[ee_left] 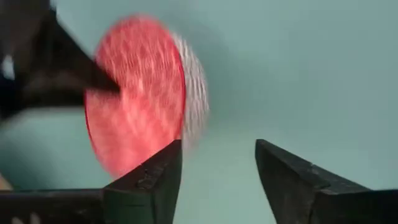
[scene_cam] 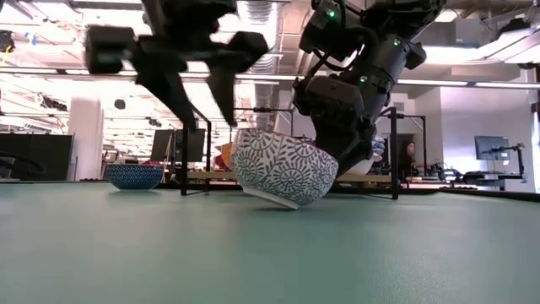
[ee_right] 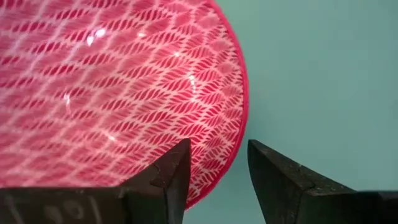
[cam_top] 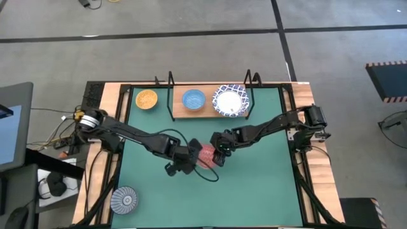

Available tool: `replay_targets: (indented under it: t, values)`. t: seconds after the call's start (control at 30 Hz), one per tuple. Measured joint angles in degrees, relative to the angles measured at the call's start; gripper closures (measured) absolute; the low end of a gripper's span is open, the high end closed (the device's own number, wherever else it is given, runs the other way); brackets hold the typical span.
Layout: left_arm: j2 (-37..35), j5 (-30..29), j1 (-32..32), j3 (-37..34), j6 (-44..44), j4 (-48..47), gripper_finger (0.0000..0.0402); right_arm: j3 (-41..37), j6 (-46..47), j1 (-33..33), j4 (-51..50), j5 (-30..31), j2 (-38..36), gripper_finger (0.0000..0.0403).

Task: Place and stack bowls onto a shelf
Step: Stack the red patterned bowl on top of the blue patterned bowl on the shelf

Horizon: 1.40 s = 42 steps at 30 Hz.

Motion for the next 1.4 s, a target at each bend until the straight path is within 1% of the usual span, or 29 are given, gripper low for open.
replay_targets:
  t: [0.13, 0.17, 0.3, 0.4, 0.47, 0.57, 0.77, 1.0, 1.2, 1.3, 1.4]
  values:
    - [-5.0, -0.2, 1.1, -0.1, -10.2, -6.4, 0.0197, 0.0, 0.0, -0.2, 0.3, 1.1, 0.0, 0.0254]
    - [-6.2, 0.4, 1.8, -0.1, -13.4, -6.2, 0.0197, 0.0, 0.0, -0.2, 0.3, 1.7, 0.0, 0.0266]
    - [-10.9, 4.2, 4.7, -3.4, -24.7, 1.6, 0.0196, 0.0, 0.0, -0.2, 1.4, 3.4, 0.0, 0.0318]
    - [-13.4, 4.6, 6.4, -7.2, -29.7, 7.3, 0.0196, 0.1, 0.2, 0.2, 3.1, 4.0, -0.1, 0.0353]
    - [-14.4, 3.6, 7.4, -9.4, -31.7, 9.7, 0.0196, 0.2, 0.1, 0.7, 3.8, 5.2, -0.2, 0.0368]
    - [-14.7, 2.0, 8.5, -12.0, -33.3, 11.0, 0.0196, 0.2, 0.0, 1.6, 3.9, 6.6, -0.2, 0.0368]
    - [-14.6, -0.9, 8.9, -14.5, -33.2, 12.3, 0.0196, 0.9, -0.4, 2.1, 2.6, 9.0, -0.1, 0.0368]
    - [-14.8, -2.9, 9.0, -14.7, -35.2, 12.2, 0.0196, 5.0, -4.8, 3.7, -2.6, 21.3, 0.0, 0.0368]
    - [-19.1, -8.8, 9.0, -14.7, -35.6, 10.5, 0.0196, 8.5, -9.8, 2.7, -2.8, 28.3, 0.0, 0.0368]
    - [-22.9, -11.1, 8.9, -14.7, -35.9, 10.7, 0.0196, 10.7, -14.2, 0.7, -1.4, 30.5, 0.0, 0.0368]
    - [-26.9, -12.5, 8.4, -14.9, -36.0, 10.9, 0.0196, 12.8, -19.5, -1.7, 3.1, 31.3, 0.0, 0.0368]
